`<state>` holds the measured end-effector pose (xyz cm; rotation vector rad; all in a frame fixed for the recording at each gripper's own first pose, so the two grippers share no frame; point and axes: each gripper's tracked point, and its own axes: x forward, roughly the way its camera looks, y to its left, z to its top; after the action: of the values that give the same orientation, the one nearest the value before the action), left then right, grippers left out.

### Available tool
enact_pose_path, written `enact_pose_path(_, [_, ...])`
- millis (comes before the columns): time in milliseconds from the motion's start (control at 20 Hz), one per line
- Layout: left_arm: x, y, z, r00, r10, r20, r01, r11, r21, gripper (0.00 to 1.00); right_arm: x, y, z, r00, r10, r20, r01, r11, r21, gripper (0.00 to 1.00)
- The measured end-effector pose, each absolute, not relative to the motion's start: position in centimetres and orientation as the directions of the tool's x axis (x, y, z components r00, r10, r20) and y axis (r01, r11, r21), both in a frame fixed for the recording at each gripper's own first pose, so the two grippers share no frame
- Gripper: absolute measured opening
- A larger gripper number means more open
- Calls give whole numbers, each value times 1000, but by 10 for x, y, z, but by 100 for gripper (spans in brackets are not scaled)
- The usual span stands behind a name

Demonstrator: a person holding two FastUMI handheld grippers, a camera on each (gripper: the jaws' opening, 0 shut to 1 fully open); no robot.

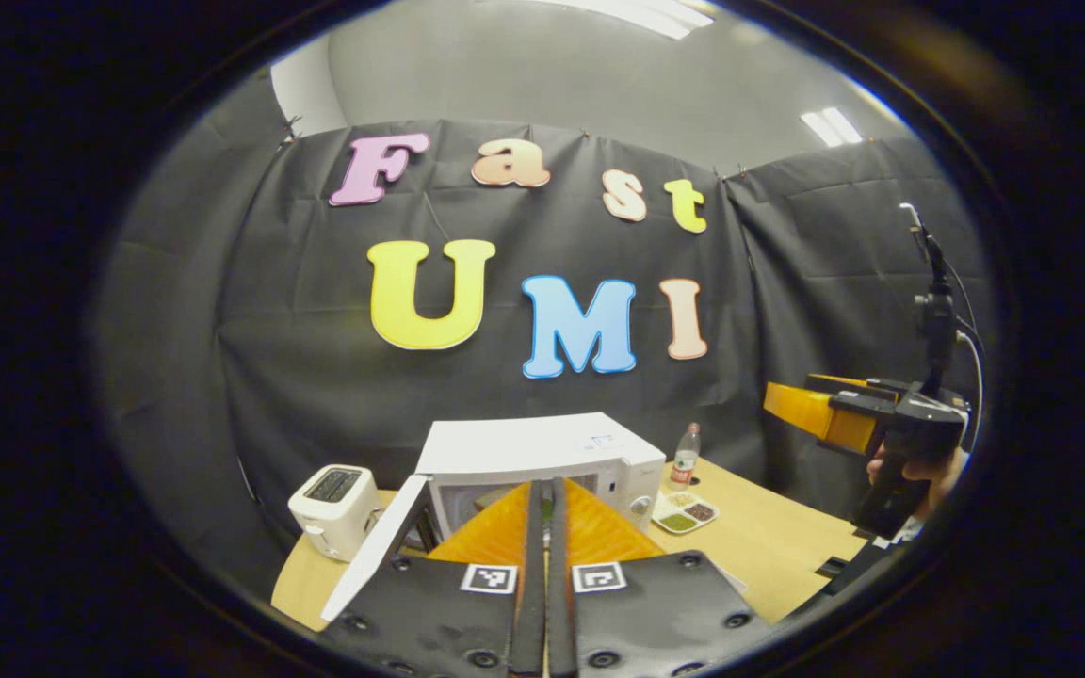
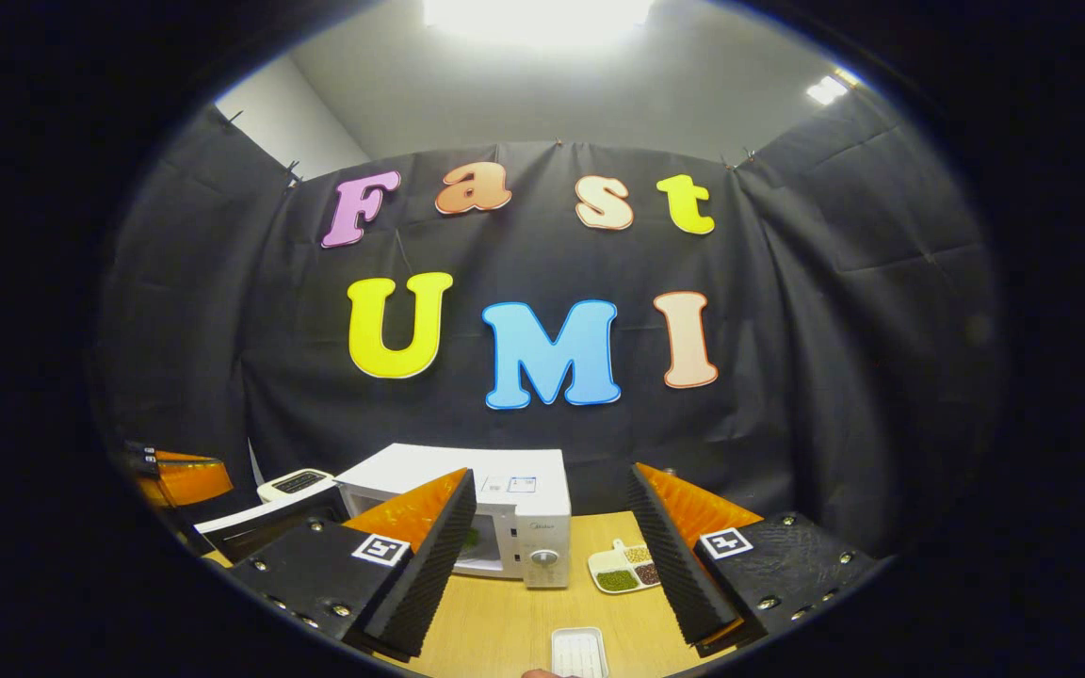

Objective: Open the microwave oven with the left hand, put the food in, and close the microwave oven.

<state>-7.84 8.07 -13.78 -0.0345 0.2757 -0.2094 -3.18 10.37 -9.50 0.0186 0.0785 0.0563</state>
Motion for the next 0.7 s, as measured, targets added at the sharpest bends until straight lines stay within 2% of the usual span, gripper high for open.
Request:
enact_pose_path(150, [-87, 116, -149, 938, -169, -302, 156, 985, -69, 9, -28, 105, -98, 994, 66, -91, -63, 997, 35, 96])
enact_pose_path(250, [-98, 158, -159, 940, -96, -328, 87, 995, -44, 4, -30, 105, -97, 994, 65, -90, -62, 997, 34, 96])
enact_pose_path(350, [-113, 202, -174, 932, -19, -362, 11, 1000, -26, 9, -29, 105, -99, 993, 65, -94, -62, 998, 34, 96])
enact_pose_path(500, [-139, 264, -200, 902, 88, -422, -102, 995, -12, 7, -29, 105, -106, 992, 63, -111, -59, 997, 43, 96])
enact_pose_path(650, [-162, 305, -224, 876, 151, -458, -170, 985, 0, 9, -27, 96, -106, 993, 38, -112, -37, 999, 16, 96])
enact_pose_path(700, [-168, 313, -234, 869, 165, -466, -183, 983, 7, 6, -26, 96, -105, 993, 36, -112, -33, 999, 25, 96])
